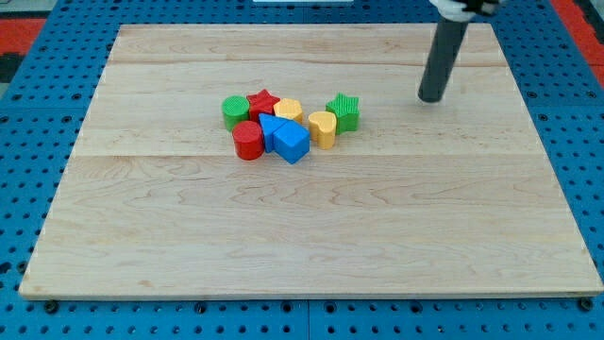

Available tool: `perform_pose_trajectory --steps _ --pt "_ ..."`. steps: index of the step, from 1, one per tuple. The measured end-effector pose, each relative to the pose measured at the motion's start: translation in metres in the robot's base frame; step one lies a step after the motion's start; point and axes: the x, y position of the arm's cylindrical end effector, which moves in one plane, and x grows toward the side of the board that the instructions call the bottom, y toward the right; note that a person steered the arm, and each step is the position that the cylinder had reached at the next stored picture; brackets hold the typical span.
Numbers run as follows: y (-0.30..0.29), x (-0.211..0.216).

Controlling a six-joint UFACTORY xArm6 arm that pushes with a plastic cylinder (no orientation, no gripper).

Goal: Push the green star to the bottom of the blue cube

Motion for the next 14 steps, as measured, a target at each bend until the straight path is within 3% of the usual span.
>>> perform_pose_trajectory --steps 1,2,3,4,5,6,7,9,10,12,13,14 --pt "-0.037 0.033" --pt "-0.037 0.097" --pt "-0.018 0.034" --pt "-0.064 -0.007" --pt "-0.122 0.031" --pt "-0.112 0.098" --pt "-0.103 0.132" --pt "-0.033 0.154" --pt "-0.056 0.219" --pt "-0.146 0.202" --pt "-0.103 0.222" --pt "-0.03 0.206"
